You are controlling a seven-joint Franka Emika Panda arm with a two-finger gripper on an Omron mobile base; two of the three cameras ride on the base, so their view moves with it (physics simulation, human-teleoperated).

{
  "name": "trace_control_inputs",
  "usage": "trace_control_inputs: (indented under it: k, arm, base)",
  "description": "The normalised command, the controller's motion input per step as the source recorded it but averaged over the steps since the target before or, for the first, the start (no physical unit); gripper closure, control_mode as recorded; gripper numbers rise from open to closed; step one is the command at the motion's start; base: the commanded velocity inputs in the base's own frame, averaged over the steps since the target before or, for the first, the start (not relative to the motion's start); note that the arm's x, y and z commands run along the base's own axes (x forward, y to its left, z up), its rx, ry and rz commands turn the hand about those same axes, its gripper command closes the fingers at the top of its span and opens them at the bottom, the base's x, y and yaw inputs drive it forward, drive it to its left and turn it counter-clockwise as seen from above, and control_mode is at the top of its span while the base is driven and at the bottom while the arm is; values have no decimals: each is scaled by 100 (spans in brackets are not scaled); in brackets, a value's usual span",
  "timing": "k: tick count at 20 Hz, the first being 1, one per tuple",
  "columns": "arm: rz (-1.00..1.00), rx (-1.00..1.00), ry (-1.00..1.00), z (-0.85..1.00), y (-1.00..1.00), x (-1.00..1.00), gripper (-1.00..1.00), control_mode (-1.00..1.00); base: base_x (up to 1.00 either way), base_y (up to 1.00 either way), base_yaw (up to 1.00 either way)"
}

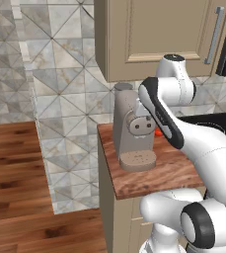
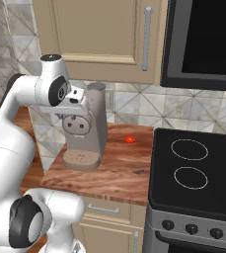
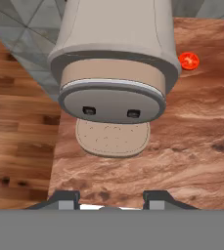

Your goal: Pick the spray and sponge from the cabinet and place them on the counter.

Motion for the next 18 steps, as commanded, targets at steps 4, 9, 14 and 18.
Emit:
trace_control_inputs:
  k: [4, 9, 14, 18]
  arm:
    - [0, 2, -7, 0, -4, -6, -100, -100]
    - [0, 7, -14, 2, -17, -17, -100, -100]
    - [0, 6, -13, 10, -25, -21, -100, -100]
    - [0, 2, -12, 13, -25, -21, -100, -100]
  base:
    - [0, 0, 0]
    - [0, 0, 0]
    - [0, 0, 0]
    - [0, 0, 0]
